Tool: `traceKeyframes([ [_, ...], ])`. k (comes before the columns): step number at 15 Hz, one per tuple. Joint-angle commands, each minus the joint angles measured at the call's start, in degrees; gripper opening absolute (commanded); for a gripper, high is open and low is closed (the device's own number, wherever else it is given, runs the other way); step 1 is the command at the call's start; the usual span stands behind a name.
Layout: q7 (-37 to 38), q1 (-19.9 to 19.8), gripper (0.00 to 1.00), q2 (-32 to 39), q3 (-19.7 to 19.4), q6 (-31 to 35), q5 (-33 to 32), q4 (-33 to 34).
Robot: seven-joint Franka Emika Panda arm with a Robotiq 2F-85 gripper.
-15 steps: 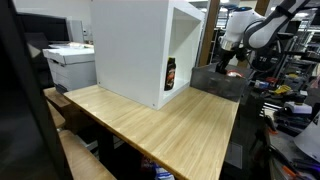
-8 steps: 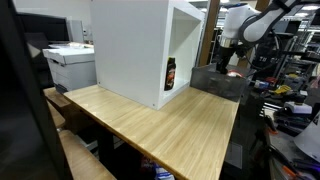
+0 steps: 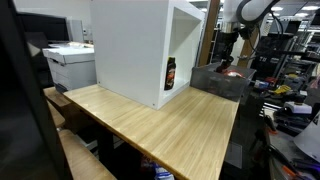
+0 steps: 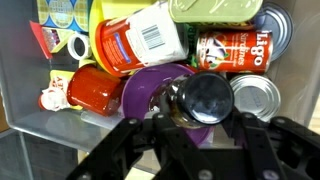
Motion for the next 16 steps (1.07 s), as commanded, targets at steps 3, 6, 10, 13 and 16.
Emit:
traceKeyframes([
  [3,-13.9,1.1,0.26,-3.7,-0.5,-12.2,4.8,4.4],
  [6,-20.7,1.7,0.26,-4.9,-0.9,-17.6,6.7,5.7],
  [10,-28.8,3.2,0.26,-7.0,-1.3,-24.1,10.3,6.6],
  [13,-33.4,4.7,0.26,-8.0,-1.2,-28.8,12.4,7.6],
  [16,-36.9,6.8,0.26,-8.5,-0.9,-33.5,14.6,8.6],
])
